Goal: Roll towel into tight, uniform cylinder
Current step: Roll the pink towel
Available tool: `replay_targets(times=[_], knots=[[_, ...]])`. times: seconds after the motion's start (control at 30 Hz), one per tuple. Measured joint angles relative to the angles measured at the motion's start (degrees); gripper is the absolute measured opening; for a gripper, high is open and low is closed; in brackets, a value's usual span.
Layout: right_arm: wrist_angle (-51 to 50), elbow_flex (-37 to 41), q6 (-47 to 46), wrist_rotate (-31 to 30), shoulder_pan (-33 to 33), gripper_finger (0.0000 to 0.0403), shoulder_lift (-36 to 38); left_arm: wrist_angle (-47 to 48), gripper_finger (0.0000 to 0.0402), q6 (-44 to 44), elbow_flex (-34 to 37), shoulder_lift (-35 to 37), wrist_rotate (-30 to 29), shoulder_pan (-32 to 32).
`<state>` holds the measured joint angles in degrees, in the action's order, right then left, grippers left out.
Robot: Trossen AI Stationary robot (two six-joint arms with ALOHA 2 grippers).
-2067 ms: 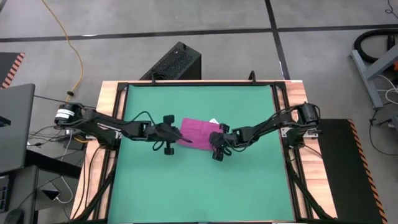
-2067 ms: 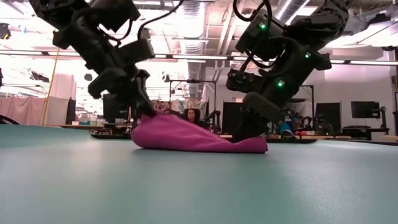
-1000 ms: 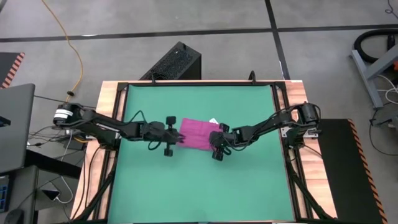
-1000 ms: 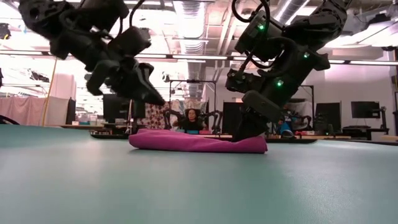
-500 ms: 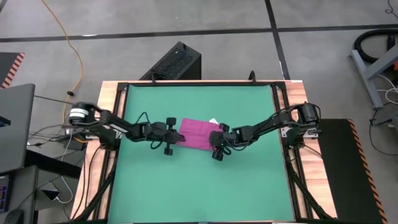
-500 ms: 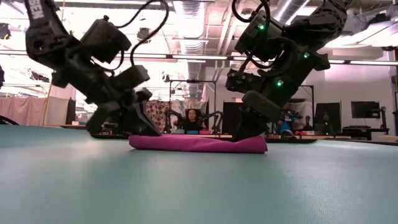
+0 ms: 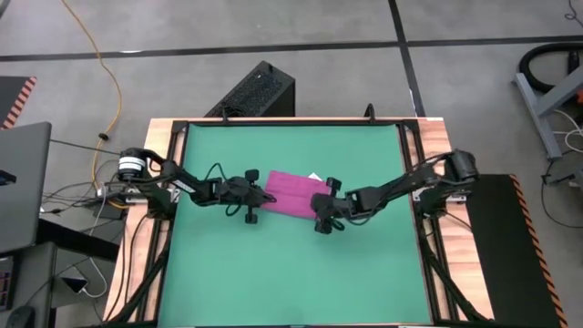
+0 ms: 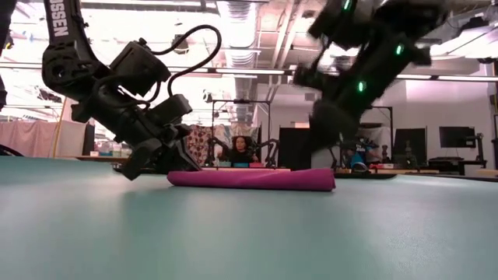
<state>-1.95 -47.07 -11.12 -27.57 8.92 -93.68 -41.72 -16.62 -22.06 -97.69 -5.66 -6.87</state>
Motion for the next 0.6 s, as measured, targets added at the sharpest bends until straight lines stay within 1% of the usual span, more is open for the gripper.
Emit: replay_targets(times=[0.07, 0.13, 0.17, 0.23, 0.3, 0.37, 0.43, 0.6], knots=[[-1.4, 0.0, 0.1, -3.2, 1.2, 0.0014, 2.4, 1.2, 0.0, 1.2, 0.0, 0.0, 0.0, -0.2], [-1.6, 0.0, 0.2, -3.5, 2.3, 0.0014, 4.2, 2.0, 0.0, 3.0, 0.0, 0.0, 0.0, -0.3], [-1.5, 0.0, 0.4, -2.6, 2.7, 0.0015, 4.9, 2.3, 0.0, 3.8, 0.0, 0.0, 0.0, -0.3], [-0.7, 0.0, 1.8, 2.9, 3.3, 0.002, 5.8, 2.6, 0.0, 5.1, 0.0, 0.0, 0.7, -0.3], [-0.3, -0.1, 1.8, 5.7, 4.3, 0.0036, 4.8, 2.7, 0.0, 6.4, 0.0, 0.0, 1.9, -0.3], [-0.7, -0.1, 1.8, 6.3, 5.5, 0.0064, 3.1, 2.7, 0.0, 7.0, 0.0, 0.0, 2.0, -0.4], [-0.4, -0.1, 2.4, 6.2, 6.5, 0.0101, 1.2, 2.8, 0.0, 7.3, 0.0, 0.0, 2.0, -0.4], [0.9, -0.1, 2.5, 4.4, 7.6, 0.0217, -5.3, 2.9, 0.0, 7.2, 0.0, 0.0, 2.0, -0.3]])
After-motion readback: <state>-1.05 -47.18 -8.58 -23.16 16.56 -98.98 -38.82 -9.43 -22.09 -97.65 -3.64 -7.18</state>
